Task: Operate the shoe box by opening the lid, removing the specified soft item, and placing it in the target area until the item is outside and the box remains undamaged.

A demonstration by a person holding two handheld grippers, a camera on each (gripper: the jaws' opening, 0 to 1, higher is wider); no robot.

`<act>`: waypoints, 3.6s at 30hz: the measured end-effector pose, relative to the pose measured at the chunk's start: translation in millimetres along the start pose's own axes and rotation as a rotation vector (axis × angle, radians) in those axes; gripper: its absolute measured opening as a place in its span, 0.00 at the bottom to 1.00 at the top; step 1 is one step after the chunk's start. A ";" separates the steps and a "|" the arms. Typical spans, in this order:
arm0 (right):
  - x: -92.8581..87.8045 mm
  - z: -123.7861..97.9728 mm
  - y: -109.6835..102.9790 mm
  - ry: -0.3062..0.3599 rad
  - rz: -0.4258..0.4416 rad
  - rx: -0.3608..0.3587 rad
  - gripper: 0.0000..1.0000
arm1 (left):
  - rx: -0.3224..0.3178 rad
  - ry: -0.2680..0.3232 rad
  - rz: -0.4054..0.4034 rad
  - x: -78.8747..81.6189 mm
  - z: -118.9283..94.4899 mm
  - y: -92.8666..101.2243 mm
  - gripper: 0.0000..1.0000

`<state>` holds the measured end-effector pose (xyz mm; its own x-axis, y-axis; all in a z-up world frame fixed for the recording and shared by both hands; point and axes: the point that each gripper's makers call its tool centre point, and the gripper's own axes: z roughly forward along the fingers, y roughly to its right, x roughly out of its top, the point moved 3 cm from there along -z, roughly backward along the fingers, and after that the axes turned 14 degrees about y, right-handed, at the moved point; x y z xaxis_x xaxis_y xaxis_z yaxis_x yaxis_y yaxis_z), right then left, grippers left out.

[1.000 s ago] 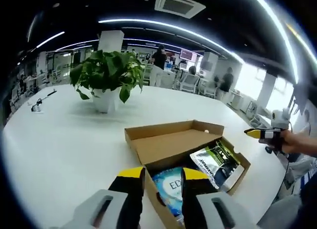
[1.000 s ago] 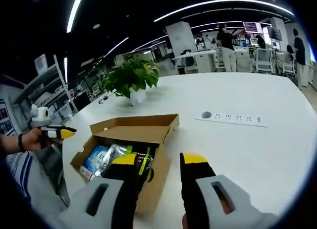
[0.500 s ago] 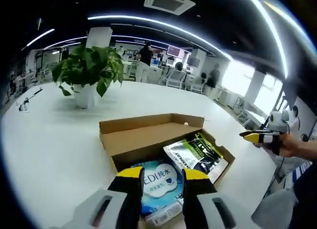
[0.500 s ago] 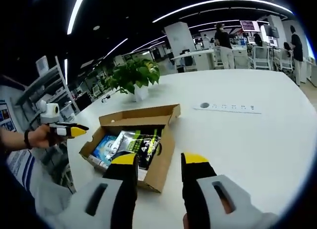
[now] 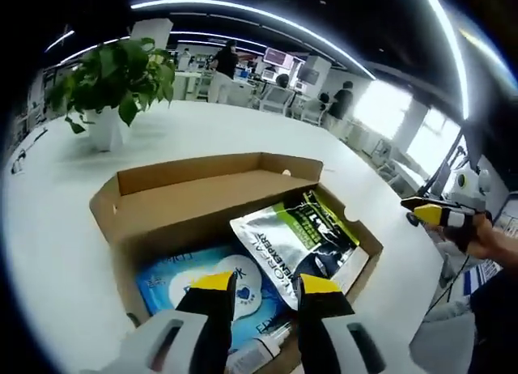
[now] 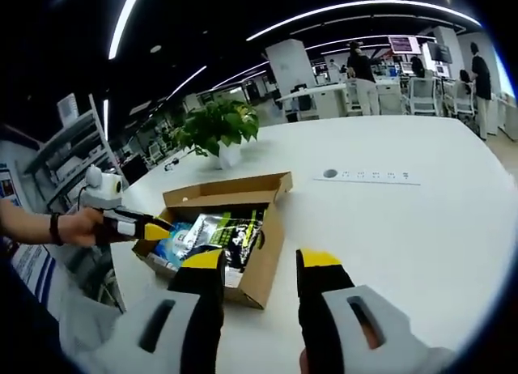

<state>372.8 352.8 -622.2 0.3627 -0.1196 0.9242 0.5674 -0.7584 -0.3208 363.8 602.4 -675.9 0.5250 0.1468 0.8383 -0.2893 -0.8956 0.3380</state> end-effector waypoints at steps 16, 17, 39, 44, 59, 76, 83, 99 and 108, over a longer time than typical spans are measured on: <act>2.4 -16.3 6.6 0.009 0.003 -0.029 0.32 | -0.007 -0.057 -0.103 -11.4 22.0 0.7 0.29; 2.5 -16.6 6.5 0.009 0.003 -0.029 0.32 | -0.020 -0.058 -0.140 -12.4 23.7 3.5 0.28; -7.7 -1.3 -19.8 -0.039 -0.009 0.022 0.31 | 0.016 -0.086 -0.163 -22.4 18.6 0.8 0.00; -11.9 12.3 -32.7 -0.055 -0.006 0.053 0.30 | 0.021 -0.085 -0.167 -22.6 15.6 -5.1 0.00; -29.9 94.0 -52.3 -0.187 0.011 0.062 0.23 | 0.033 -0.120 -0.131 -32.0 3.6 -17.8 0.00; -55.6 128.2 -49.2 -0.305 0.019 0.055 0.23 | 0.014 -0.124 -0.132 -35.6 4.3 -22.7 0.00; -63.8 131.0 -46.9 -0.339 0.017 0.050 0.16 | 0.009 -0.124 -0.131 -35.4 4.4 -22.2 0.00; -57.3 117.5 -61.1 -0.334 0.047 0.053 0.00 | 0.014 -0.124 -0.128 -34.9 4.0 -21.8 0.00; -42.8 117.1 -56.9 -0.293 0.057 0.047 0.00 | 0.006 -0.094 -0.102 -15.6 2.8 -16.6 0.00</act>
<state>411.5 476.1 -667.7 0.5890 0.0335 0.8074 0.5707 -0.7246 -0.3863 362.7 613.8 -695.8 0.6241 0.1972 0.7560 -0.2261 -0.8806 0.4164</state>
